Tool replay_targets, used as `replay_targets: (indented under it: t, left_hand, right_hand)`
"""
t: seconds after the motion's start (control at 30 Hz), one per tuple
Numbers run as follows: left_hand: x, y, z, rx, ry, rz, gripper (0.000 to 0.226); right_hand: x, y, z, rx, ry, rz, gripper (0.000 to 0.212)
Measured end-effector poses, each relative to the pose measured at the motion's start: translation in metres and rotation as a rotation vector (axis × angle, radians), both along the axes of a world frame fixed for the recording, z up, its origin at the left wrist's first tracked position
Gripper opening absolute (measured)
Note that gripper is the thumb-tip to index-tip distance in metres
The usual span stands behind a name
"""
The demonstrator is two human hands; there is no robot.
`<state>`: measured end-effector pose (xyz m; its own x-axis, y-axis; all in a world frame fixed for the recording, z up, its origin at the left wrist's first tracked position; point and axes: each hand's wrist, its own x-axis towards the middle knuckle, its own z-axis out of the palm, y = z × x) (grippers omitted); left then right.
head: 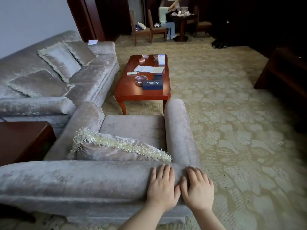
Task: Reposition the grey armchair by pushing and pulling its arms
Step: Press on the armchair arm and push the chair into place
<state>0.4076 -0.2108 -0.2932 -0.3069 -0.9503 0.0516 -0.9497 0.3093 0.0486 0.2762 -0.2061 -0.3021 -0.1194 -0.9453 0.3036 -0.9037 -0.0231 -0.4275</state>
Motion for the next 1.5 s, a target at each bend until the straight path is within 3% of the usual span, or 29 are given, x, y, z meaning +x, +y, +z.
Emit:
replay_targets:
  t: [0.2, 0.53, 0.67, 0.87, 1.03, 1.17, 1.23, 1.37, 1.5]
  left_hand:
    - [-0.006, -0.015, -0.006, -0.076, -0.019, -0.011, 0.062]
    - [-0.014, 0.002, 0.018, 0.125, -0.024, 0.062, 0.059]
    - [-0.017, -0.001, 0.018, 0.091, -0.080, 0.063, 0.056]
    - [-0.025, -0.019, -0.001, -0.082, 0.006, 0.053, 0.047]
    - [-0.026, -0.024, 0.000, -0.113, -0.022, 0.038, 0.044]
    - [-0.023, -0.013, 0.005, -0.075, -0.032, 0.060, 0.043]
    - [-0.020, -0.006, 0.007, -0.046, -0.017, 0.058, 0.048]
    - [0.001, -0.003, 0.010, 0.004, 0.067, 0.018, 0.061]
    - [0.051, -0.008, 0.012, 0.002, 0.069, 0.138, 0.062]
  right_hand:
    - [-0.006, -0.013, -0.002, 0.014, 0.059, -0.004, 0.037]
    - [-0.017, 0.015, 0.006, 0.178, 0.098, 0.014, 0.031]
    - [-0.010, 0.005, 0.005, 0.129, 0.033, -0.083, 0.016]
    - [-0.013, -0.017, -0.010, 0.010, -0.010, -0.144, 0.031]
    - [-0.012, -0.024, -0.010, 0.039, 0.001, -0.132, 0.034]
    - [-0.010, -0.012, -0.004, 0.056, -0.053, -0.150, 0.018]
    - [-0.011, -0.009, -0.002, 0.133, 0.000, -0.135, 0.012]
    - [-0.005, -0.007, 0.012, 0.247, 0.192, -0.104, 0.023]
    - [0.028, -0.007, 0.021, 0.257, 0.292, 0.075, 0.029]
